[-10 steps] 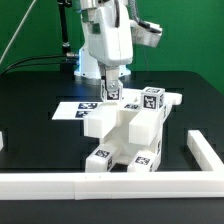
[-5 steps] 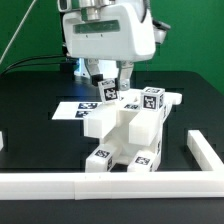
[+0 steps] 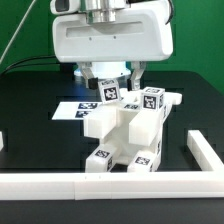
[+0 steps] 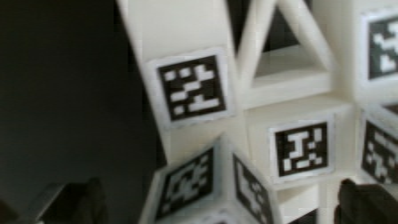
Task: Assemble chair
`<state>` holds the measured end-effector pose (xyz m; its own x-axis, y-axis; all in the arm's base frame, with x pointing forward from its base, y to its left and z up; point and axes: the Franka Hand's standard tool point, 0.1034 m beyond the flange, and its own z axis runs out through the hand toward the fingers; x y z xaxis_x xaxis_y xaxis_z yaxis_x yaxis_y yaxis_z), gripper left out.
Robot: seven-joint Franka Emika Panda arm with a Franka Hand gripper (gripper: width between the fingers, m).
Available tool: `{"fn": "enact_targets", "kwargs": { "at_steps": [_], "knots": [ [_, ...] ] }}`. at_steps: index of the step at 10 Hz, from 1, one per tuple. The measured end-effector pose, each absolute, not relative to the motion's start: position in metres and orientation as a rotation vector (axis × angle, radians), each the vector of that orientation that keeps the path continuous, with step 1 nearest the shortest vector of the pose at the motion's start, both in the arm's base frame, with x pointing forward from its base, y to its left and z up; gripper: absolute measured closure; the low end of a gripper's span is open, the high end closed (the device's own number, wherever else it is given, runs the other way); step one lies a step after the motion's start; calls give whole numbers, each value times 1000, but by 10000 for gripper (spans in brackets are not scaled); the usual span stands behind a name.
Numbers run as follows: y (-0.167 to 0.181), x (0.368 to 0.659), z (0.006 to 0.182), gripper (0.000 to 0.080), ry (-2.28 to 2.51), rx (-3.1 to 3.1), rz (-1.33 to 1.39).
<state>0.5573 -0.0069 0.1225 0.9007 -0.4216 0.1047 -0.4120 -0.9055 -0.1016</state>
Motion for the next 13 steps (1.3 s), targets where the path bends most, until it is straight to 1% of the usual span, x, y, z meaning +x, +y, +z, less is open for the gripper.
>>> {"fn": "enact_targets", "kwargs": {
  "at_steps": [2, 3, 4, 5, 6, 13],
  "knots": [
    [-10, 562, 122, 150, 222, -3080, -274],
    [-10, 560, 121, 150, 285, -3071, -265],
    [-10, 560, 121, 265, 313, -3067, -265],
    [-10, 560, 121, 410, 312, -3067, -265],
    [-10, 560, 121, 517, 436, -3045, -261],
    [-7, 563, 121, 517, 1189, -2795, -227]
  ]
}}
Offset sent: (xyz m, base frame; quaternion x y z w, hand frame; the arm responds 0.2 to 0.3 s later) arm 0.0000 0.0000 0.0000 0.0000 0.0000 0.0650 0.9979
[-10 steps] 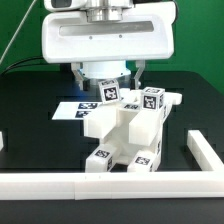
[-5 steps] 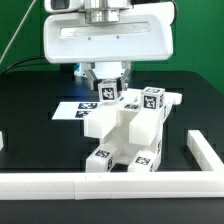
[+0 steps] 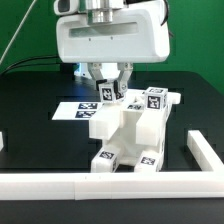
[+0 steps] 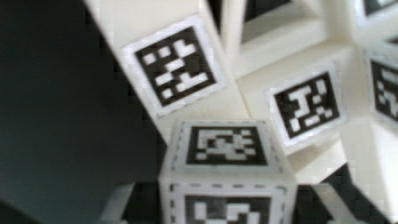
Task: Assemble chair
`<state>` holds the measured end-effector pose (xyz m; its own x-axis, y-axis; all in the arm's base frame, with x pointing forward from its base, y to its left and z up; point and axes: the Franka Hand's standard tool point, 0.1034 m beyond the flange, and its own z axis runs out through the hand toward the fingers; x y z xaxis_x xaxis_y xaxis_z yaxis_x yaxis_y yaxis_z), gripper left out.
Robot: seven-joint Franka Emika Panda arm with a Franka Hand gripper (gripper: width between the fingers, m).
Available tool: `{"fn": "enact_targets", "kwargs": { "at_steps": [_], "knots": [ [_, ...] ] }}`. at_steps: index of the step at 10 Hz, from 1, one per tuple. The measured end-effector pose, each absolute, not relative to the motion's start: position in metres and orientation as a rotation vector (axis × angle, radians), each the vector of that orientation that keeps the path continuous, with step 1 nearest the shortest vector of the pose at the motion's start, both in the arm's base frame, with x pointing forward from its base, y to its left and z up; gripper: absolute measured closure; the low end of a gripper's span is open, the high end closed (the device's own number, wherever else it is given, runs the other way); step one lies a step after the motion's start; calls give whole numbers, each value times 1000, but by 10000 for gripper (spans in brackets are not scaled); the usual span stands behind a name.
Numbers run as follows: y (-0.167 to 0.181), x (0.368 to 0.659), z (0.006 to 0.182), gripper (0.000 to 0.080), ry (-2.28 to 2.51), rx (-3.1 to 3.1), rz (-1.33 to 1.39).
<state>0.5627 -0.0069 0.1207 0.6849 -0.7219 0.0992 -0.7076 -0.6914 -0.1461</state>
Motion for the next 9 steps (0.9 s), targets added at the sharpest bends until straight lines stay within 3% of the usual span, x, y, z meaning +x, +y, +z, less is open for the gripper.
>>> {"fn": "enact_targets", "kwargs": {
  "at_steps": [9],
  "knots": [
    [-3, 566, 120, 515, 2051, -2169, -126]
  ]
}}
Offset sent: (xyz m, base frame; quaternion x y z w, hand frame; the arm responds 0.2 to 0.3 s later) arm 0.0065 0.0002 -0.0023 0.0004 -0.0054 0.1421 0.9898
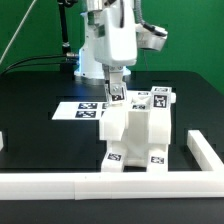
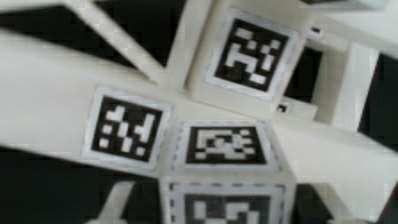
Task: Assemble chair
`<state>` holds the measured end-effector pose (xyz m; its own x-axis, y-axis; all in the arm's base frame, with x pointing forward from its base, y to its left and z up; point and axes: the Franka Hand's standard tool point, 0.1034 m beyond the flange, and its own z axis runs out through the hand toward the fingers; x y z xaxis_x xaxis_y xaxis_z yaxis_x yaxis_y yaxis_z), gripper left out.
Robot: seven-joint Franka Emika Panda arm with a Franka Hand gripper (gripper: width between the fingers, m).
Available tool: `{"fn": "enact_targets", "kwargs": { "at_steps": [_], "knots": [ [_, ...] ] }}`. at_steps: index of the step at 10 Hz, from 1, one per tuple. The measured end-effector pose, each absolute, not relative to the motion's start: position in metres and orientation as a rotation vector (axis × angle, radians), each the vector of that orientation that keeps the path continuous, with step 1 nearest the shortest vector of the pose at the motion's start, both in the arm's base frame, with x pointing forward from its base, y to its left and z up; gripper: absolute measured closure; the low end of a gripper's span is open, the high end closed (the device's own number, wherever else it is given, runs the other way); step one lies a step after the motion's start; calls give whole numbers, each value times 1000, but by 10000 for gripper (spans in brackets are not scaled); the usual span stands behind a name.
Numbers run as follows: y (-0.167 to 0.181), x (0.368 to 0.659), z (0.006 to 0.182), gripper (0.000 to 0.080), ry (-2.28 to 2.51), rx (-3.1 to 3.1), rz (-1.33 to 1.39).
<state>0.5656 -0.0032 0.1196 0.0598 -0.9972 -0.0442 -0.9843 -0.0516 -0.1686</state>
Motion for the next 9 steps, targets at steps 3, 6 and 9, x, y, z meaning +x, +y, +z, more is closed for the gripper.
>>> {"fn": "enact_targets", "kwargs": {
  "at_steps": [3, 6, 9],
  "knots": [
    [-1, 570, 121, 515, 2267, -1913, -85],
    [-1, 571, 120, 431, 2311, -1839, -74],
    [-1, 571, 120, 173, 2280, -1879, -79]
  ]
}}
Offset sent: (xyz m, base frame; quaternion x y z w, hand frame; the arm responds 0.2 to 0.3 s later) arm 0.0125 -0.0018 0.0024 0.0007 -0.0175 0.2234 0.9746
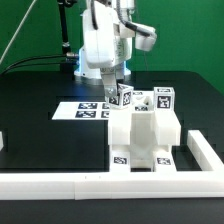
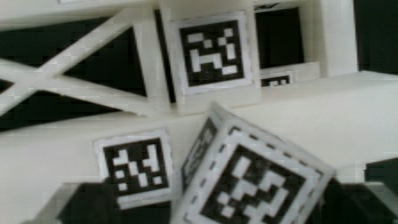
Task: Assemble chair
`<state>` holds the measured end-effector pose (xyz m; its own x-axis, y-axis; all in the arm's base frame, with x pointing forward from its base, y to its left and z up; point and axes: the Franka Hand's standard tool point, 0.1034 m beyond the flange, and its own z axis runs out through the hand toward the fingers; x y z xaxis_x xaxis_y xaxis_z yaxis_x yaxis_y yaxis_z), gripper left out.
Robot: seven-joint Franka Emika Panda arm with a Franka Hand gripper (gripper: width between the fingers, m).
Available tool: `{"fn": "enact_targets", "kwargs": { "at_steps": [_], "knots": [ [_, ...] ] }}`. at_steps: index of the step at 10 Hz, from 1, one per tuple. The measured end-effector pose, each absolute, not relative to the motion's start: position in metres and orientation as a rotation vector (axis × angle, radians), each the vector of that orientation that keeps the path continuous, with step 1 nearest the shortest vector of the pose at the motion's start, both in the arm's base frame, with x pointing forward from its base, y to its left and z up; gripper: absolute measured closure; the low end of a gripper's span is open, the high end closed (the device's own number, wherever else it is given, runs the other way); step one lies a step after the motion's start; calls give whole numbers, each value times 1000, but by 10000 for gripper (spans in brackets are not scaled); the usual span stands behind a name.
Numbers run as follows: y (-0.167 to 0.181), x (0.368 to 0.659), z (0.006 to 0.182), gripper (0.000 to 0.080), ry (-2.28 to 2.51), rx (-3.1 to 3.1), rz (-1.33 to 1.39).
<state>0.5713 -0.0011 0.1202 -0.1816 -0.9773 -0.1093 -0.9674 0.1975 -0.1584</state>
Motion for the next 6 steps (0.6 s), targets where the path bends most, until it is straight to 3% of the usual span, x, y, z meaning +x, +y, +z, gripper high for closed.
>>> {"fn": "enact_targets", "kwargs": {
  "at_steps": [6],
  "knots": [
    [13, 569, 119, 151, 1539, -2556, -114]
  ]
}}
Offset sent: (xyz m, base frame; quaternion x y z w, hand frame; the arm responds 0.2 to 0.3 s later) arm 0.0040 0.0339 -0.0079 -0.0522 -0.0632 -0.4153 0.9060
